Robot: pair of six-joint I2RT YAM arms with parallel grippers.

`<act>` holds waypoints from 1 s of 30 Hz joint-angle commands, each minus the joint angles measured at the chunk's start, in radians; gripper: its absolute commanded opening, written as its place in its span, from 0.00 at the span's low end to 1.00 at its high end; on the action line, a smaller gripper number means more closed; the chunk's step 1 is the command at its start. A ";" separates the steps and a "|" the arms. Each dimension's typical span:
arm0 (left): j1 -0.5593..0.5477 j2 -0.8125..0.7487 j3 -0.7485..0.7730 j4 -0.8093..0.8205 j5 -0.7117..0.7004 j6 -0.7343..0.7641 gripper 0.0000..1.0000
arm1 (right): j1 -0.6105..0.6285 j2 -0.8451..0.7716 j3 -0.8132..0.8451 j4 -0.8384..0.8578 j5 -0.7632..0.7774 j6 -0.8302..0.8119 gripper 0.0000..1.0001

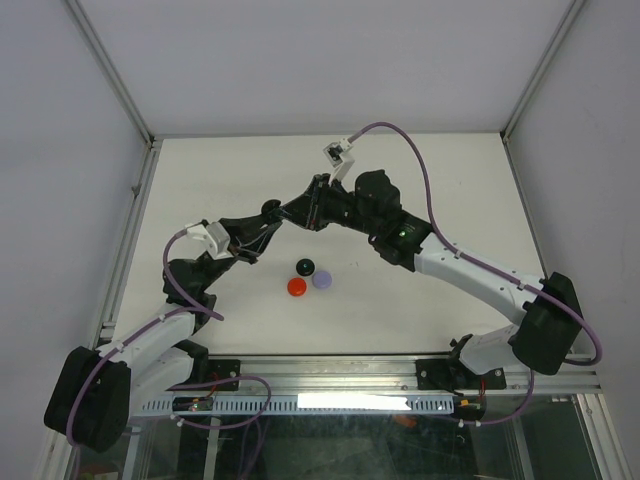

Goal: Insert the wireless bluetooth earbuds into the charging case
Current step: Place the earbud in the charging case.

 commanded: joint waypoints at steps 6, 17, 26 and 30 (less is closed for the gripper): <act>-0.035 -0.009 0.013 0.108 -0.065 0.012 0.01 | 0.001 0.030 0.029 -0.069 0.073 -0.014 0.19; -0.058 0.034 -0.007 0.121 -0.104 -0.035 0.01 | 0.001 0.028 0.031 -0.075 0.121 -0.045 0.29; -0.062 0.071 -0.023 0.153 -0.107 -0.069 0.01 | -0.001 0.010 0.036 -0.070 0.133 -0.080 0.40; -0.062 0.064 -0.028 0.130 -0.124 -0.076 0.01 | -0.007 -0.020 0.045 -0.077 0.101 -0.165 0.48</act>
